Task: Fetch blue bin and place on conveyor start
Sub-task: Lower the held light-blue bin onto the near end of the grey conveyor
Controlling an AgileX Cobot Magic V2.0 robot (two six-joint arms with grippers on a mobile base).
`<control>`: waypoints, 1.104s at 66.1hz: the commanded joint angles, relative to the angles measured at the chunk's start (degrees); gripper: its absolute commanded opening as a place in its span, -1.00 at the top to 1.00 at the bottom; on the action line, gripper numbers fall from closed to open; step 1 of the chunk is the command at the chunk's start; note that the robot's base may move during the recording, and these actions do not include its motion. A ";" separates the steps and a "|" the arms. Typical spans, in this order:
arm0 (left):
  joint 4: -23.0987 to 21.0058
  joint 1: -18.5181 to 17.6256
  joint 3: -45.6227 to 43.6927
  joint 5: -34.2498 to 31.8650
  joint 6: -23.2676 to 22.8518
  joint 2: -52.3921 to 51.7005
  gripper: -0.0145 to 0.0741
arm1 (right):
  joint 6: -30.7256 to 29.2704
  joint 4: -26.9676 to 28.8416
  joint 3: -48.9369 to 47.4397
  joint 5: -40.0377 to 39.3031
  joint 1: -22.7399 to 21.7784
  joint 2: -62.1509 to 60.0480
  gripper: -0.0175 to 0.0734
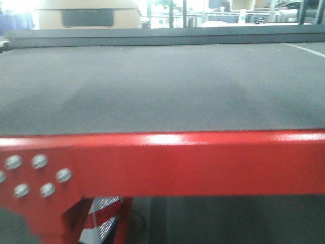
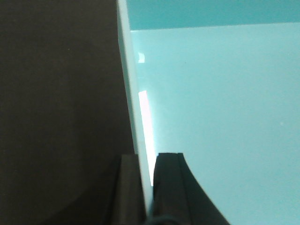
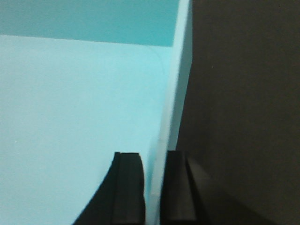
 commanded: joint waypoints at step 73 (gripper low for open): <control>7.47 0.61 -0.33 -1.46 0.87 -0.59 0.92 | -1.20 -2.42 -0.42 -7.65 -0.58 -1.16 0.95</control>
